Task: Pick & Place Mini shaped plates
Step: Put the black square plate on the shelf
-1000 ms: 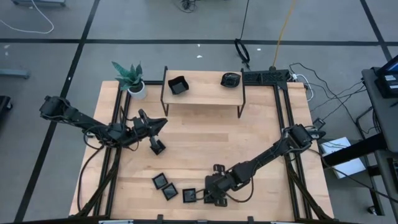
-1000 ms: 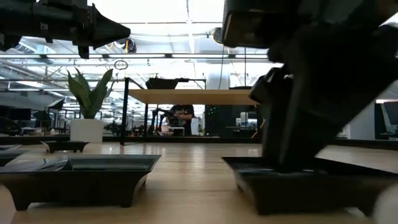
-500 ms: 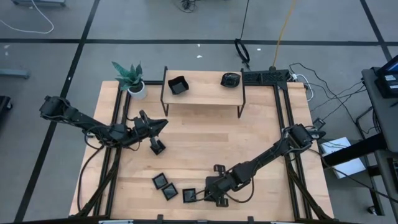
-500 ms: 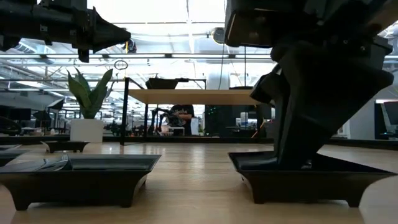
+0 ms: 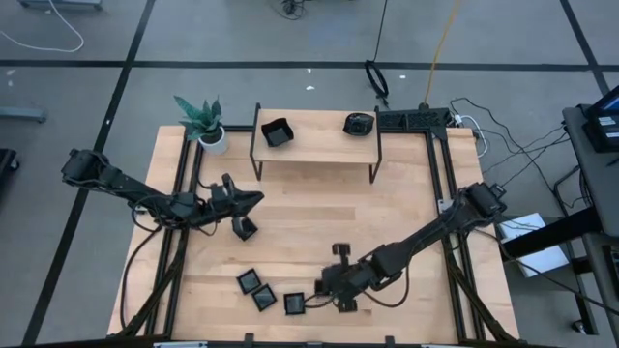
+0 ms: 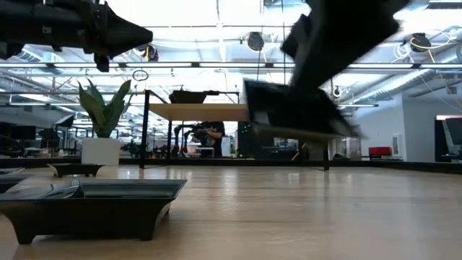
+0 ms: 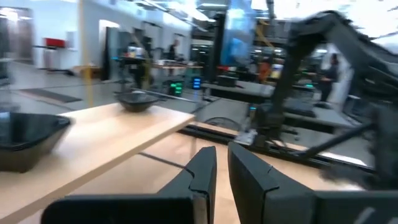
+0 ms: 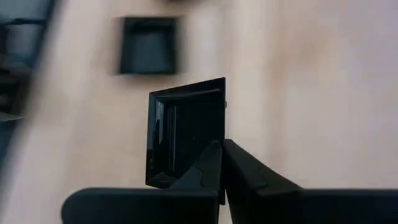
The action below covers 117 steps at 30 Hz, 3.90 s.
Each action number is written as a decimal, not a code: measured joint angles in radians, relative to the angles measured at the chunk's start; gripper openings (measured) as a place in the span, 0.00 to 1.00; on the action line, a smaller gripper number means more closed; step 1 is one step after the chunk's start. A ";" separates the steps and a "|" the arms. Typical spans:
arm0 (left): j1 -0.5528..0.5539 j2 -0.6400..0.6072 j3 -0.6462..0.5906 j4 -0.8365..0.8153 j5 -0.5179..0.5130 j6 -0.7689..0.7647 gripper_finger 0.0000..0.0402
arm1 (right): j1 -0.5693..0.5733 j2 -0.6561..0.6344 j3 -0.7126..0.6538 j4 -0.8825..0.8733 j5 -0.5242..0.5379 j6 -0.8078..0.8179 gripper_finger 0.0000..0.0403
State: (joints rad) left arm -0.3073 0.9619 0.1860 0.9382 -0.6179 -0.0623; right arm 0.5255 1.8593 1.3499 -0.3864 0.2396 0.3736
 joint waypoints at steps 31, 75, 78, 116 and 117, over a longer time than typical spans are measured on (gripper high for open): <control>0.082 0.054 0.012 -0.002 0.077 -0.240 0.12 | -0.240 -0.620 -0.900 1.388 0.571 -0.800 0.00; 0.191 0.791 0.756 -0.013 0.088 0.177 0.39 | -0.375 -0.451 -0.990 1.954 0.227 -1.189 0.00; 0.209 0.791 0.756 0.002 0.123 0.138 0.38 | -0.385 -0.451 -0.989 1.954 0.204 -1.171 0.00; 0.207 0.741 0.756 0.132 0.050 0.265 0.03 | -0.324 -0.451 -0.989 1.920 0.151 -1.121 0.27; 0.205 0.728 0.756 0.127 0.032 0.289 0.02 | -0.319 -0.451 -0.989 1.917 0.162 -1.118 0.28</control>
State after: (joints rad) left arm -0.1021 1.6900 0.9417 1.0649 -0.5857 0.2264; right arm 0.2064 1.4082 0.3611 1.5303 0.4020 -0.7448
